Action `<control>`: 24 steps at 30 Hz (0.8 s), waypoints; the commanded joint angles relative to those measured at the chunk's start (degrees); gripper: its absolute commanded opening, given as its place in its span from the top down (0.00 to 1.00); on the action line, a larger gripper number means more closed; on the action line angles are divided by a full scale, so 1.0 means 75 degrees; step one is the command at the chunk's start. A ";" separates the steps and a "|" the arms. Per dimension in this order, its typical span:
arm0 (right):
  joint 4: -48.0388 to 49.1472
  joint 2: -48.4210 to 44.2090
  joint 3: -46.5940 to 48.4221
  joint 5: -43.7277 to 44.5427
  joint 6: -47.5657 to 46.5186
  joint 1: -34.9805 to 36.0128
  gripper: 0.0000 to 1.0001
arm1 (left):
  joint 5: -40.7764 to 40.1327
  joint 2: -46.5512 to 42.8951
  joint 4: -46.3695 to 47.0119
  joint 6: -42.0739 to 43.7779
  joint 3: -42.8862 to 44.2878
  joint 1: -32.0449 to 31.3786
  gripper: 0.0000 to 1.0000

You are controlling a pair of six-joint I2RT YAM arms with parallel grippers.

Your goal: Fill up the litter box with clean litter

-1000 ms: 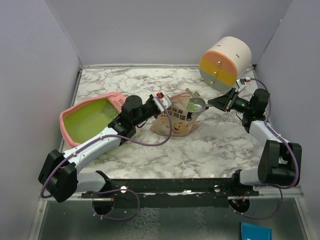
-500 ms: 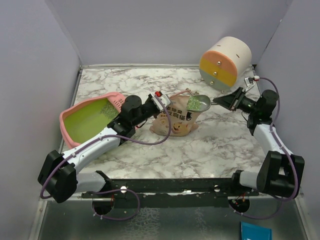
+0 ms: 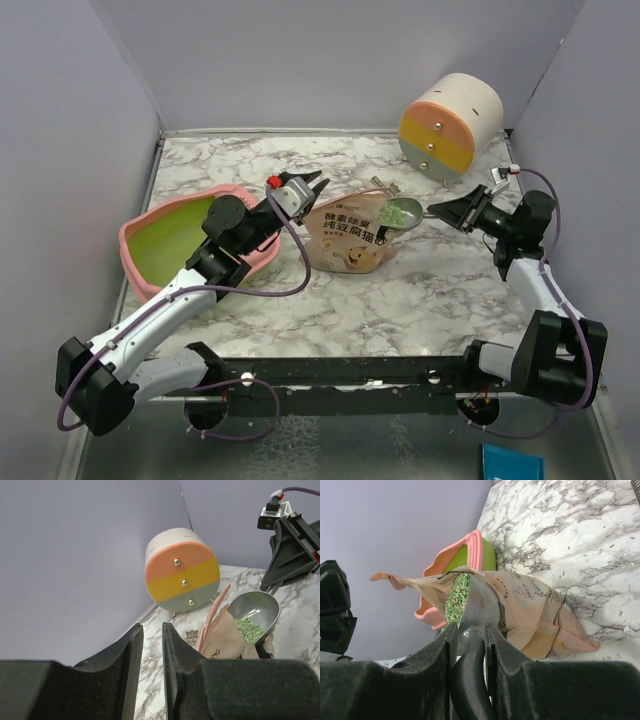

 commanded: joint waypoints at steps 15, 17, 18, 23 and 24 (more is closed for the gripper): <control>0.0111 -0.0985 -0.0443 0.0082 0.0440 -0.1256 0.99 | -0.0473 -0.0409 -0.0072 0.0221 0.0046 0.0039 0.75; 0.0291 -0.1026 -0.0498 0.0064 0.0552 -0.1316 0.99 | -0.0519 -0.0438 -0.0117 0.0251 0.0022 0.0039 0.75; 0.0388 -0.1032 -0.0517 0.0057 0.0628 -0.1334 0.99 | -0.0551 -0.0473 -0.0127 0.0246 0.0015 0.0039 0.75; 0.0924 -0.0947 -0.0509 0.0089 0.1013 -0.1373 0.99 | -0.0665 -0.0739 -0.0204 0.0186 -0.0218 0.0039 0.76; 0.0971 -0.0932 -0.0471 0.0126 0.1050 -0.1373 0.99 | -0.0669 -0.0833 -0.0204 0.0148 -0.0291 0.0039 0.76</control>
